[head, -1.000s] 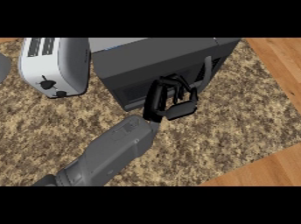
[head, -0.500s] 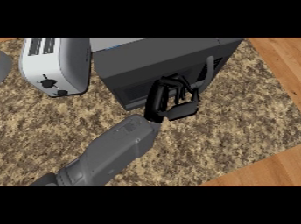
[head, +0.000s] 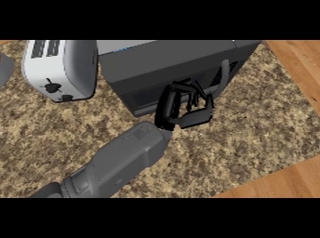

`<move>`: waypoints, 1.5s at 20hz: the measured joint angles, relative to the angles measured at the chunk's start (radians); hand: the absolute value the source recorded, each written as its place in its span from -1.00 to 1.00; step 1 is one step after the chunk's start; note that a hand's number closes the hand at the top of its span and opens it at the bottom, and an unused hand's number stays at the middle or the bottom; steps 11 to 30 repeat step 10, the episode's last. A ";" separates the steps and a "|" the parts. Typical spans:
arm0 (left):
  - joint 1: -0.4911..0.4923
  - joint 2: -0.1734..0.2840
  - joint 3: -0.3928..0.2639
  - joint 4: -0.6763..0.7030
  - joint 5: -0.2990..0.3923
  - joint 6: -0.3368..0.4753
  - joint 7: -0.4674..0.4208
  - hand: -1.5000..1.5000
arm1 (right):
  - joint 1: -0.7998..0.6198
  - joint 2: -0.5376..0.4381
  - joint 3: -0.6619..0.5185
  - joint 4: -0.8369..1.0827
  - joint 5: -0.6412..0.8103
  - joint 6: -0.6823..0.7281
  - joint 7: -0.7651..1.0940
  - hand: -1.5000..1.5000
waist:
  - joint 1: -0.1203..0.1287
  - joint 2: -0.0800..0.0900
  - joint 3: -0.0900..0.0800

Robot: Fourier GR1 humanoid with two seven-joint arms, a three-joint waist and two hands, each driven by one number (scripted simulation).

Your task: Pick up the milk, place it into the microwave and close the microwave

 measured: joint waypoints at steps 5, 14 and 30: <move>-0.008 0.000 -0.012 0.005 0.020 -0.002 -0.006 1.00 | -0.021 -0.011 -0.003 0.028 -0.020 0.011 0.010 -1.00 | 0.003 0.000 0.000; -0.015 0.000 -0.024 0.009 0.037 -0.003 -0.014 1.00 | -0.045 -0.031 -0.007 0.054 -0.033 0.022 0.022 -1.00 | 0.006 0.002 0.001; -0.015 0.000 -0.024 0.009 0.037 -0.003 -0.014 1.00 | -0.045 -0.031 -0.007 0.054 -0.033 0.022 0.022 -1.00 | 0.006 0.002 0.001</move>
